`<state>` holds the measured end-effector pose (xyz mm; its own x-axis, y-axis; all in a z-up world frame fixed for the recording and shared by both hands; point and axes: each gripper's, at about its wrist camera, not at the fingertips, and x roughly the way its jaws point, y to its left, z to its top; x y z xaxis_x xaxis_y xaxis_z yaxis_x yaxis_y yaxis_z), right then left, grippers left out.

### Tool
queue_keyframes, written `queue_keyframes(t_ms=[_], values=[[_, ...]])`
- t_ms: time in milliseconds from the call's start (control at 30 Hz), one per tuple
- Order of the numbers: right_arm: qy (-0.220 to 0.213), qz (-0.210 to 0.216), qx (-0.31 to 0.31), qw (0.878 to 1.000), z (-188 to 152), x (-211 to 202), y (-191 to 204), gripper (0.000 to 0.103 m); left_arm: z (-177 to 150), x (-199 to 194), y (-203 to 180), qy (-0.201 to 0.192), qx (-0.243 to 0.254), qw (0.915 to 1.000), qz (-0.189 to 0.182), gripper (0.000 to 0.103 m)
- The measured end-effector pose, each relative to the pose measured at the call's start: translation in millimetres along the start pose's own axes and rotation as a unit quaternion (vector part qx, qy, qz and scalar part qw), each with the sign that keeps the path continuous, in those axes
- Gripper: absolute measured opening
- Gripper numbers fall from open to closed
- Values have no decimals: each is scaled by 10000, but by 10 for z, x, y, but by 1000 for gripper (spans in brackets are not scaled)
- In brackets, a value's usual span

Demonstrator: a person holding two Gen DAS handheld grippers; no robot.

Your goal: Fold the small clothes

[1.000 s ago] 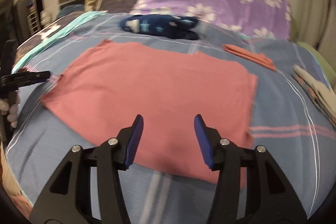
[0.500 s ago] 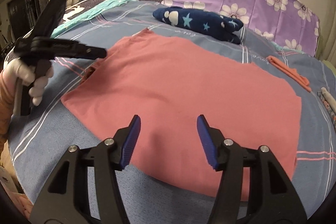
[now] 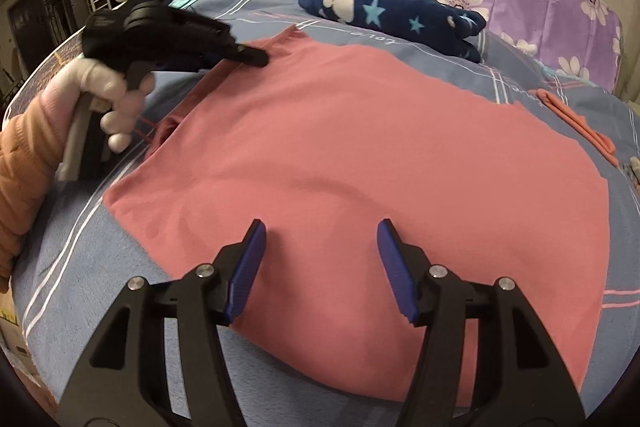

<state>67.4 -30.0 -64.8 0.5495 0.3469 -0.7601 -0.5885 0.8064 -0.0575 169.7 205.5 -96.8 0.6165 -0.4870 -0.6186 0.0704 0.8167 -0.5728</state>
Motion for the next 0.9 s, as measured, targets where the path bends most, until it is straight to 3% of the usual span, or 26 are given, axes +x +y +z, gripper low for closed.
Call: queue_keyframes(t_ms=[100,200,333,433,500,600,733,900], values=[[-88,-4,-256,9996,-4,-59,93,59,-46,-81,91,-224,-197,9993,-222,16],[-193,-82,-196,9996,1,-136,29,59,-61,-135,107,-331,-209,9990,-193,16],[-201,-286,426,9985,-62,-216,-325,59,-55,-141,70,-389,-123,9991,-82,16],[-159,-154,855,9961,-164,-259,-472,59,-45,-128,61,-375,-135,9992,-67,16],[-198,-107,550,9982,-157,-282,-316,59,-26,-100,89,-321,-188,9992,-111,16],[-315,138,-450,9984,-80,-298,217,59,-17,-80,140,-270,-324,9988,-234,17],[-341,322,-1633,9855,-42,-195,932,58,-34,-99,194,-303,-452,9976,-422,21],[-198,-16,-2091,9777,-34,58,1246,57,-53,-105,152,-222,-322,9972,-636,33]])
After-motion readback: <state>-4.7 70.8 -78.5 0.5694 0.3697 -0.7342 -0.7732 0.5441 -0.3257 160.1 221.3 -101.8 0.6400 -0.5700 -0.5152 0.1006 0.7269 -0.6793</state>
